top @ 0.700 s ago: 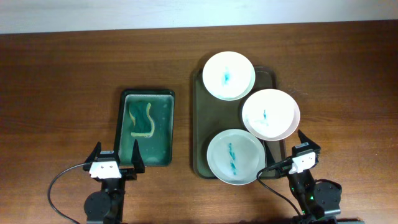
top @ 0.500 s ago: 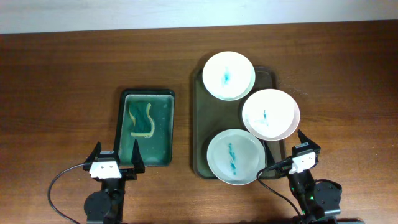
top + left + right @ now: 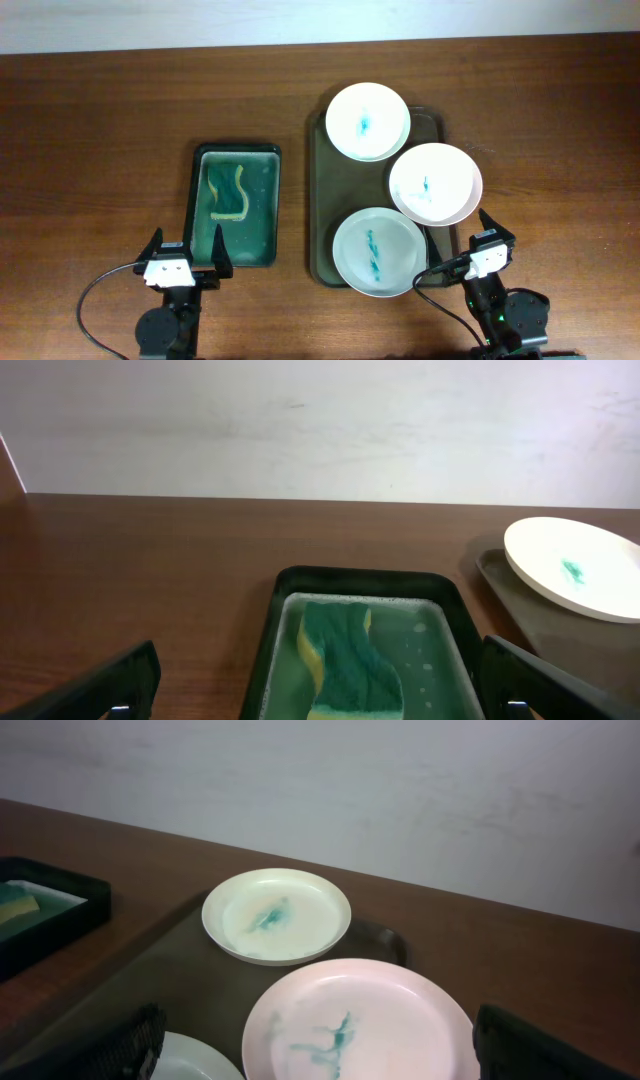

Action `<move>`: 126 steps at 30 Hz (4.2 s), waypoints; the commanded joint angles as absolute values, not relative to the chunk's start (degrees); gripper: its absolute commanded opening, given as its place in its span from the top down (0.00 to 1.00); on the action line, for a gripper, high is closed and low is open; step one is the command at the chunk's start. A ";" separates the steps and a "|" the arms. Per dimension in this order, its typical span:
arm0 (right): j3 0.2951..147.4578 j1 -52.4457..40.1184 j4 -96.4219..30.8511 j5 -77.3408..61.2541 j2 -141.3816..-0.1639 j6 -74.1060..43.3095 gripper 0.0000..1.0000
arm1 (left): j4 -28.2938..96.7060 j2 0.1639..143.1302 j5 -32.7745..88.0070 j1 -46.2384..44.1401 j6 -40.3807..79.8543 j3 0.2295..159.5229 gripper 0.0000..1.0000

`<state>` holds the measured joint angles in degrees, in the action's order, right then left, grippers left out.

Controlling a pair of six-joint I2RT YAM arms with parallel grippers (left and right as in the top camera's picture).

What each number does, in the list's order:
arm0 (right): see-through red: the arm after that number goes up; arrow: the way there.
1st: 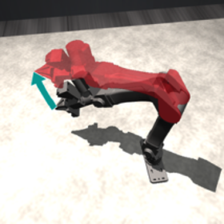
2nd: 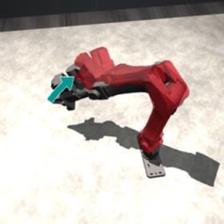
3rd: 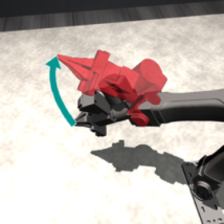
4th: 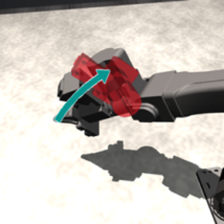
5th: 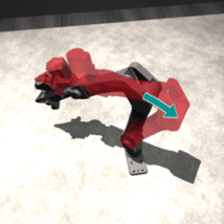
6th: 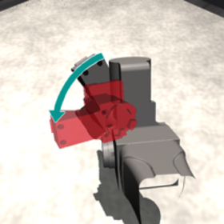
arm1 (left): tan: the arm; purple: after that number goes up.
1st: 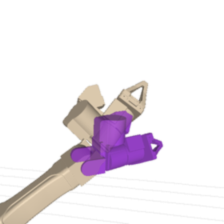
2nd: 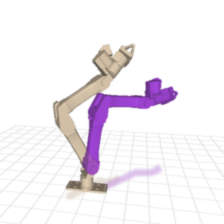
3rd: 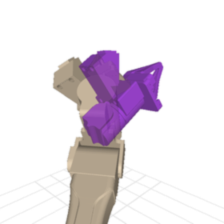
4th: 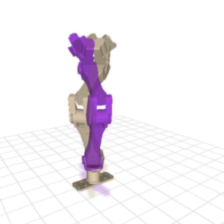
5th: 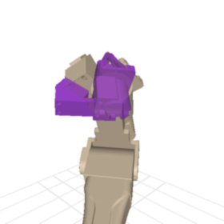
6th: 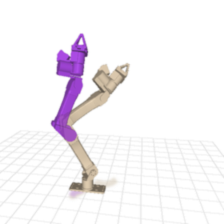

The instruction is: Clean dirty plates on tray and stack at the side

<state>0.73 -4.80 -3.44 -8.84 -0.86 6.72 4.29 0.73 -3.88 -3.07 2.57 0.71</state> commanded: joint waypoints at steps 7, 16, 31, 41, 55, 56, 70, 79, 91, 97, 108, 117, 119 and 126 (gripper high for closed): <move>0.32 -4.47 -3.66 -8.36 -0.51 7.07 0.02 | 4.29 0.40 -3.90 -2.83 1.67 0.51 0.00; 0.34 -4.47 -2.94 -17.08 -0.51 6.79 0.02 | -0.89 0.40 1.54 -2.83 1.67 0.54 0.01; 47.72 -4.47 -41.10 -24.47 -33.54 -3.95 0.02 | 34.24 46.78 9.34 -2.83 1.67 58.48 0.01; 67.09 -4.47 -57.08 -27.99 -65.98 -3.90 0.00 | 45.23 71.94 12.69 -2.98 2.11 66.26 0.01; 67.07 -4.47 -58.81 -27.86 -67.02 -3.97 0.40 | 35.59 110.89 7.09 -3.09 5.54 66.26 1.00; 67.07 -4.47 -58.83 -27.83 -67.02 -3.97 0.40 | 35.90 111.33 6.72 -3.22 5.56 66.28 1.00; 67.02 -4.47 -64.31 -13.98 -67.13 -16.23 0.44 | 48.45 109.16 0.62 -4.16 14.81 71.96 0.47; 66.74 -4.47 -69.89 -13.23 -78.22 -15.40 0.44 | 46.57 109.01 -1.93 -7.03 15.38 72.71 1.00; 63.44 -4.40 -64.97 -13.26 -105.49 -12.23 0.65 | 63.11 103.46 10.31 -8.86 8.56 89.10 1.00; 58.06 -4.47 -50.78 -22.11 -105.49 -12.53 0.96 | 63.37 103.46 14.41 -10.17 6.72 89.10 1.00; 58.06 -4.47 -43.86 -21.82 -105.47 -12.71 0.96 | 55.86 107.83 14.41 -27.11 18.15 88.53 1.00; 58.06 -4.47 -44.14 -21.85 -105.47 -12.71 0.96 | 45.32 126.50 26.98 -38.70 26.30 88.20 1.00; 58.06 -4.47 -44.10 -21.85 -105.47 -12.73 0.96 | 44.40 127.61 29.21 -39.22 26.24 88.20 1.00; 58.06 -4.47 -44.10 -21.85 -105.47 -12.73 0.96 | 41.15 127.61 36.03 -40.34 21.34 88.47 1.00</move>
